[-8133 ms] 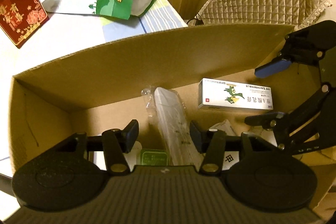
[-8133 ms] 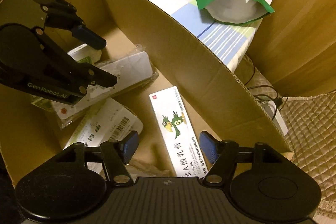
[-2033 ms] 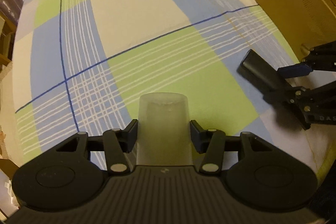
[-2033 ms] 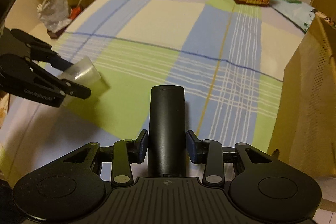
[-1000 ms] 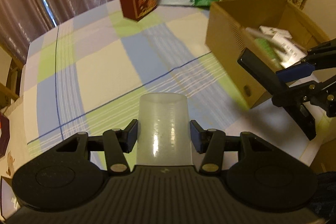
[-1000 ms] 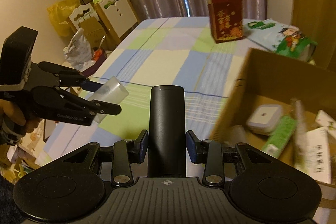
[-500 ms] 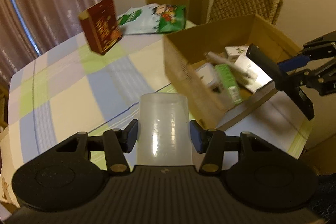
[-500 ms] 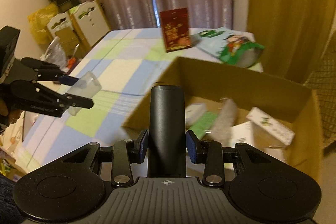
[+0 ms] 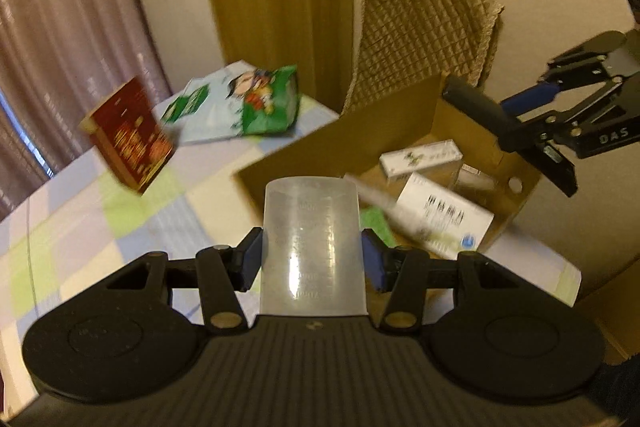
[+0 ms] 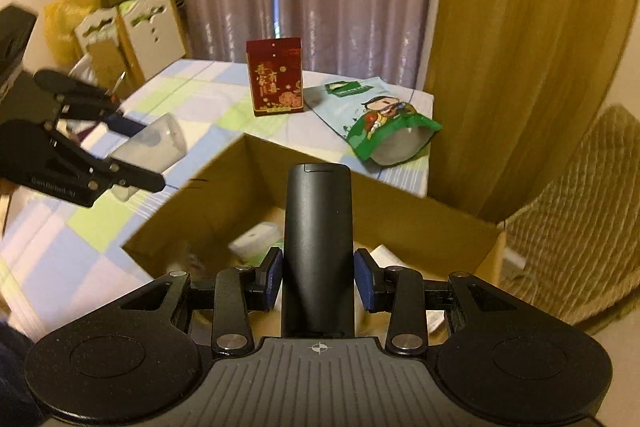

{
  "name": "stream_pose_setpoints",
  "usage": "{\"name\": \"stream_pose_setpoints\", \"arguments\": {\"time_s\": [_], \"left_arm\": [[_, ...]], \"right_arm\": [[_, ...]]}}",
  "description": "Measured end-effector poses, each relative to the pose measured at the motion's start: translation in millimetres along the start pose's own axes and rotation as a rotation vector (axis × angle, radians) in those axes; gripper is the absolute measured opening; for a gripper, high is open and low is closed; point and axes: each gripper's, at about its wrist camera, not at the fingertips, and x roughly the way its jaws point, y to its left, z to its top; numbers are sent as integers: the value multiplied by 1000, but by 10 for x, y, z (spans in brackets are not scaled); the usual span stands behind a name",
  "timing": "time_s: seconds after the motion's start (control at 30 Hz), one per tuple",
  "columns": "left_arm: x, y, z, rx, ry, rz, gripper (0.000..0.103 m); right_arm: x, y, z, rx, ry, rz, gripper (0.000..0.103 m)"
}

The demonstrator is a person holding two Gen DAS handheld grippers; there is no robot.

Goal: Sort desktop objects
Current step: 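Carry the black remote and clear cup over the cardboard box with both tools, then lower the remote and cup into the box and open both tools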

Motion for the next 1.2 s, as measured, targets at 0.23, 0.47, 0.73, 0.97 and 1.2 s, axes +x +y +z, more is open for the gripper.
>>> {"name": "stream_pose_setpoints", "arguments": {"time_s": [0.23, 0.47, 0.73, 0.97, 1.2], "left_arm": [[461, -148, 350, 134, 14, -23, 47], [970, -237, 450, 266, 84, -12, 47], [1371, -242, 437, 353, 163, -33, 47], [1658, -261, 449, 474, 212, -76, 47], [1926, -268, 385, 574, 276, -98, 47]], "right_arm": [[299, -282, 121, -216, 54, 42, 37], [739, -442, 76, -367, 129, 90, 37], [1108, -624, 41, -482, 203, 154, 37], [1364, -709, 14, -593, 252, 182, 37], [1481, -751, -57, -618, 279, 208, 37]]}}
